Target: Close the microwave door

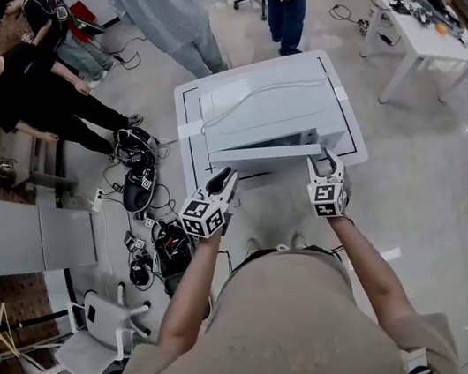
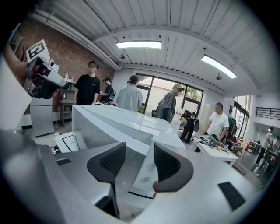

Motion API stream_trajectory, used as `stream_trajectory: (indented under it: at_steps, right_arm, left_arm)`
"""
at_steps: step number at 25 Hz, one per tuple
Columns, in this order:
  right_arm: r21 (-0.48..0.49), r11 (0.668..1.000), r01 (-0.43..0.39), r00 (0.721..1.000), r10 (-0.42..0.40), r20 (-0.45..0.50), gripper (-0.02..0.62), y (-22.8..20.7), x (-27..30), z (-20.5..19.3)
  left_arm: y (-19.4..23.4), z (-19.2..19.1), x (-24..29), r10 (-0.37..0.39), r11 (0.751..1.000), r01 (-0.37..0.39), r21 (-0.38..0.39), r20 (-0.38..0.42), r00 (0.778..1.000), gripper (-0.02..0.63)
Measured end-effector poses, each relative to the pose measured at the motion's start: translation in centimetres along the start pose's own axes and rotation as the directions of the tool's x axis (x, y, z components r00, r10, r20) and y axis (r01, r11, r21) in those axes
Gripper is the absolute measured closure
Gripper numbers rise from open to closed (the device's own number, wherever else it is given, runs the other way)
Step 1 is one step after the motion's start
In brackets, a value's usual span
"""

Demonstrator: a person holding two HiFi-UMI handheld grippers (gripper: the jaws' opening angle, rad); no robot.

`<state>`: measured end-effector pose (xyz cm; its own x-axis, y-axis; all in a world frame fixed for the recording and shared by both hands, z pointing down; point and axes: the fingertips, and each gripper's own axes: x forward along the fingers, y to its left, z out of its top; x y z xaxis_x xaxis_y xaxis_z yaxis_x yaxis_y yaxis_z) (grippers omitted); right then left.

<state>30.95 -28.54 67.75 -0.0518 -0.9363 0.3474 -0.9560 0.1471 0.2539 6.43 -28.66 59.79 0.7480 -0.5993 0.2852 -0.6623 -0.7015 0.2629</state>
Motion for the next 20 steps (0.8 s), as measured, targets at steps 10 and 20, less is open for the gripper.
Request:
stream_trajectory:
  at_steps: [10,20]
  right_arm:
    - [-0.109,0.994,0.033,0.999,-0.032,0.007,0.377,-1.3,2.5,0.8]
    - [-0.152,0.987,0.047,0.999,-0.046,0.006,0.37,-1.5,3.3,1.0]
  left_arm:
    - [0.6,0.4,0.1,0.041,0.999,-0.041,-0.003,0.011,0.999,0.534]
    - [1.2,0.5,-0.9,0.087,0.996,-0.087,-0.01,0.021,0.996,0.534]
